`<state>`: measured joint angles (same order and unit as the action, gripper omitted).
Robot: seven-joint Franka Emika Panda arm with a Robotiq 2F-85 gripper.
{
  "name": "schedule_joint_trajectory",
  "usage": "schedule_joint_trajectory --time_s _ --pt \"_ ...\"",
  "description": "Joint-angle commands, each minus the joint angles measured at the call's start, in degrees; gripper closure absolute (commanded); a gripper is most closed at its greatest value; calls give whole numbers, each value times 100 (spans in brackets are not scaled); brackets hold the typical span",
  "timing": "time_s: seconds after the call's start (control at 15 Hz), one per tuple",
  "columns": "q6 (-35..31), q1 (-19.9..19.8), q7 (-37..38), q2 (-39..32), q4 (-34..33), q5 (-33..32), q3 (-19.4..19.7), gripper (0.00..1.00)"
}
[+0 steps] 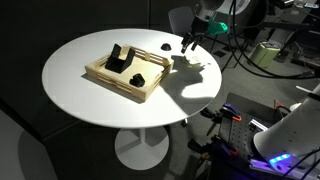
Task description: Pick up the white masking tape from the wooden tray and place it on the table
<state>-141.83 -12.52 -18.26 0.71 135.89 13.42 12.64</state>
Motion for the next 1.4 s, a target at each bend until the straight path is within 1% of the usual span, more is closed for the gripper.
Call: schedule_joint_trajectory --time_s 0.0,0.07,0.2,0.33,0.47,0.6,0.73,0.8,0.93,1.0,1.13,1.33 --pt "-188 162 137 494 97 -471 -154 0" --pt "-255 212 288 575 85 -713 -206 0" --pt "-134 268 716 714 5 -1284 -325 0" --pt "466 337 1093 827 -163 -1557 -433 0" --pt "1187 466 1128 926 -339 -1384 -497 0" --pt "1894 608 947 956 -565 -1005 -501 0" --pt "2523 676 1067 926 -823 -883 -529 0" --pt "2720 681 1218 927 -924 -960 -564 0" --pt "2986 676 1480 913 -1101 -1078 -614 0" --pt "3008 661 1673 906 -1166 -1166 -645 0" --pt "2968 656 2018 903 -1256 -1335 -705 0" --pt "2893 702 2262 910 -1345 -1522 -801 0"
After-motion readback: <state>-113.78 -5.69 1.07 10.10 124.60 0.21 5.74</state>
